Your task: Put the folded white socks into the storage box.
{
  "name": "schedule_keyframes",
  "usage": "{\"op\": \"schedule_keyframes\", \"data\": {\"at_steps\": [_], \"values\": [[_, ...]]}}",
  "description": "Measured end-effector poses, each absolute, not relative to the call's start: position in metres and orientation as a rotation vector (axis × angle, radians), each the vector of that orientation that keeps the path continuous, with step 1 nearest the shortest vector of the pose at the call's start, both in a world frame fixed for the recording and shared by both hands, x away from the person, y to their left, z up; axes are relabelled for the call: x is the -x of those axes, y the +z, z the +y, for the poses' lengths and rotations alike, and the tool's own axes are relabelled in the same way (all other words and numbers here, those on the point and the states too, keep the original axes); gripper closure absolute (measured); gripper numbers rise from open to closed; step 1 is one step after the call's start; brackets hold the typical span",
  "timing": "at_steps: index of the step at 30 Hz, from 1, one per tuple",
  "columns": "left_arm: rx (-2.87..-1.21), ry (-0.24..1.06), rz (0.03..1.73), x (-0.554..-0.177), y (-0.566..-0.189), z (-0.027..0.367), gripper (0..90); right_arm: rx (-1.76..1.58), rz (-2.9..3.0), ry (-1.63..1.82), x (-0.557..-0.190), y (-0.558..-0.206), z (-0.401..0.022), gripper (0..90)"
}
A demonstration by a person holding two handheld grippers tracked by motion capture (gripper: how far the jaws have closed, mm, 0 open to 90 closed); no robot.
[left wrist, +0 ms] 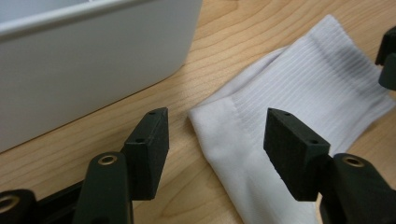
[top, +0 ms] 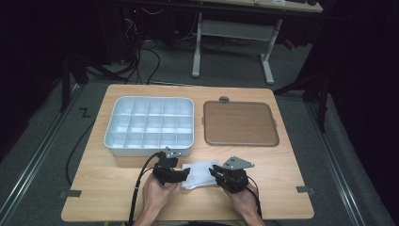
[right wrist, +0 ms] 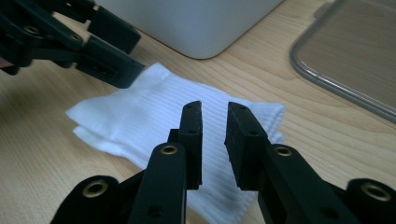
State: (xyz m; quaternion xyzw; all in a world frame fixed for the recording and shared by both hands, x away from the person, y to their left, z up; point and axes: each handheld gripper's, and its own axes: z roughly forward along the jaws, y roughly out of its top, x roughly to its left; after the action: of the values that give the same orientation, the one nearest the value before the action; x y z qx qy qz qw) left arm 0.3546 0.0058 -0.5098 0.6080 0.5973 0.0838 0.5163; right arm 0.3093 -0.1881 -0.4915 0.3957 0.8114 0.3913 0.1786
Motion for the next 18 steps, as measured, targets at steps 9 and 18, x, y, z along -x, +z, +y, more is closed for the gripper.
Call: {"op": "schedule_keyframes", "data": {"at_steps": [9,18], "values": [[-1.445,0.175,1.47,-0.361,-0.516,0.004,40.7,-1.117,2.35,1.087,-0.315,-0.501,-0.174,81.7],[-1.432,0.166,1.482,-0.362,-0.523,0.006,41.9,-1.134,2.375,1.061,-0.318,-0.51,-0.167,83.1]]}}
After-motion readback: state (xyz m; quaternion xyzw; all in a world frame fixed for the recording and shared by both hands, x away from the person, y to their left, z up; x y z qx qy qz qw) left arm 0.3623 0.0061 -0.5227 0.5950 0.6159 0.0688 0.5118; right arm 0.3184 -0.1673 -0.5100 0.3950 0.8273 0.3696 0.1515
